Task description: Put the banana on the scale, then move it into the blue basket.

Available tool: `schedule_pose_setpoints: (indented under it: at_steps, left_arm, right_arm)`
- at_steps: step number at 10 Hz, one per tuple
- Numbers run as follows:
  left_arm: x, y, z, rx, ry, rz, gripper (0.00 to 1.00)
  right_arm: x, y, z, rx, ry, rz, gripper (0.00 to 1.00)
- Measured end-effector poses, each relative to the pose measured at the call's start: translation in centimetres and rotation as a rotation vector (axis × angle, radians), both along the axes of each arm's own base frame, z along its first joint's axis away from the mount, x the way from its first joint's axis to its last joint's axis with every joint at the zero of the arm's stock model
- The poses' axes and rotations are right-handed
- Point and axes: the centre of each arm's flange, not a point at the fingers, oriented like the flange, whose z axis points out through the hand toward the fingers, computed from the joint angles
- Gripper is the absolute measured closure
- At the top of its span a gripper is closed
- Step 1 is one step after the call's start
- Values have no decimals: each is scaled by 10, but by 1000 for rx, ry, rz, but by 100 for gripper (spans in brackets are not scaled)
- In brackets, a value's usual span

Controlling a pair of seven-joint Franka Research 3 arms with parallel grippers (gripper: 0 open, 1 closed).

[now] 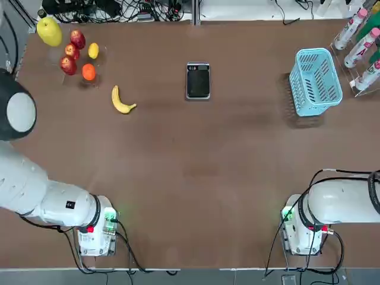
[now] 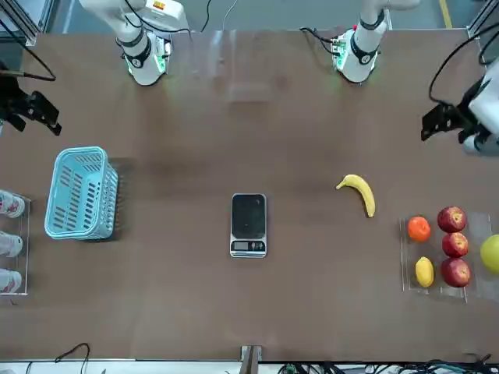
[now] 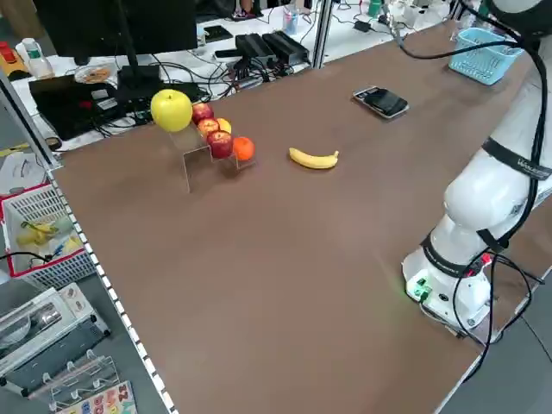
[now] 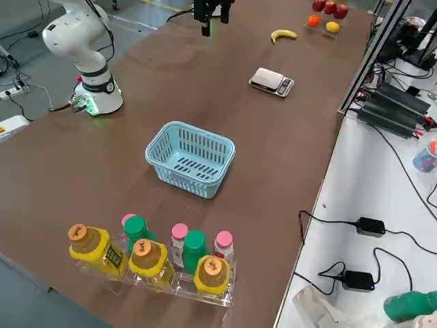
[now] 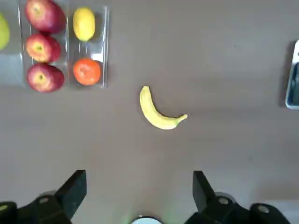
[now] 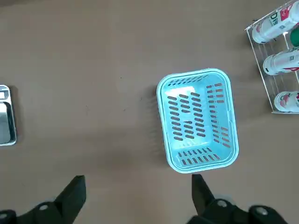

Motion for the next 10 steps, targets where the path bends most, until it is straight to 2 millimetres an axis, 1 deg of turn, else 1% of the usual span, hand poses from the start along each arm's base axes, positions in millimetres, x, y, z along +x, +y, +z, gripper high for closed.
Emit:
schedule_pose_setpoints:
  at_steps: [1, 2, 5, 6, 8, 9, 10]
  left_arm:
    - [11, -2, -24, 20, 30, 108, 1]
    - [17, -3, -43, 36, 52, 185, 0]
    - [17, 3, -88, 56, 69, 309, 0]
    - [14, 7, -104, 54, 51, 339, 0]
    - [1, 23, -142, 48, 24, 400, 0]
    - [-5, 25, -164, 43, -6, 440, 0]
    - [-14, 21, -190, 40, -29, 478, 0]
  right_arm:
    - [0, 0, 0, 0, 0, 0, 0]
    - [0, 0, 0, 0, 0, 0, 0]
    - [0, -1, 0, 0, -1, -1, 0]
    - [0, -1, 0, 0, -1, -2, 0]
    - [0, -1, 0, 0, -1, -3, 0]
    - [0, -2, 0, 0, -1, -3, 0]
    - [0, -2, 0, 0, -1, -3, 0]
